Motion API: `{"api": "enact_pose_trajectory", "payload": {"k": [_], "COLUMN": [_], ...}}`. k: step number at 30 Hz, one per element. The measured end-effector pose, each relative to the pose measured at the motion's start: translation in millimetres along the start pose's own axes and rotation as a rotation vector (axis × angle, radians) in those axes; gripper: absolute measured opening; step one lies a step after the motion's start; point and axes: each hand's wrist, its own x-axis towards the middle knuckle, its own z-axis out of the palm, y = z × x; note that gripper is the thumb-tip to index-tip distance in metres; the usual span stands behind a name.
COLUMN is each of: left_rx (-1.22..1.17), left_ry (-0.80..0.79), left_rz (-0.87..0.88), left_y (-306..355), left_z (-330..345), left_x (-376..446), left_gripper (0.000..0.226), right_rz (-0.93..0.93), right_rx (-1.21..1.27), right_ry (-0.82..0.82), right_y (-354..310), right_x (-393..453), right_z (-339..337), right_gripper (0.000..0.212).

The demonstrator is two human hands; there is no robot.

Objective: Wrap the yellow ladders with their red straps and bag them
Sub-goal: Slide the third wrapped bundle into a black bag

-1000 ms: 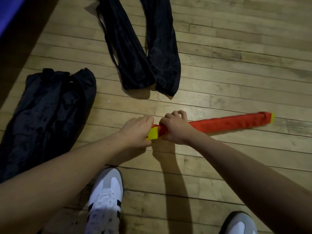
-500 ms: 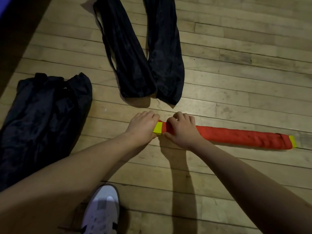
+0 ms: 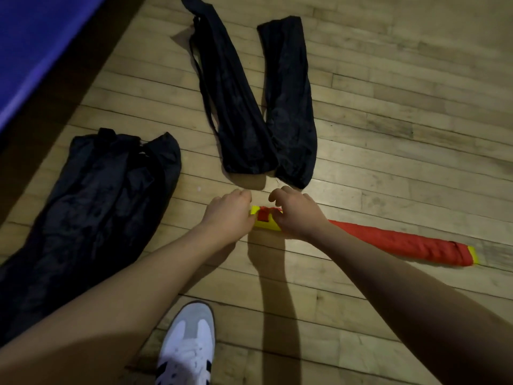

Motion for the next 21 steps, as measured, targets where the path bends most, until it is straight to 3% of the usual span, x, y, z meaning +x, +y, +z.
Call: {"api": "enact_pose_trajectory", "payload": {"k": [8,13,18,21], "left_rx": [-0.183,-0.137,-0.026,0.034], "left_ry": [0.130,0.165,0.150,0.108], "left_rz": [-0.274,-0.387,-0.477,-0.484], "left_y": [-71.7,-115.2,-140.8,-150.2], "left_z": [-38.2,-22.0,-6.7,3.5], "left_x": [-42.0,-53.1,-53.3,-49.2], "left_gripper": [0.015,0.028,0.052,0.058], "right_rz": [-0.119,-0.269,-0.412,-0.472], "right_rx": [0.035,-0.006,-0.422,-0.592], "right_ry": [-0.029,-0.046,-0.085,-0.050], "right_y": [-91.1,-134.9,-159.9,-166.0], "right_x": [33.2,65.1,88.3,100.1], "right_z": [-14.2,8.4,31.2,35.6], "right_gripper": [0.026,0.053,0.062,0.039]}}
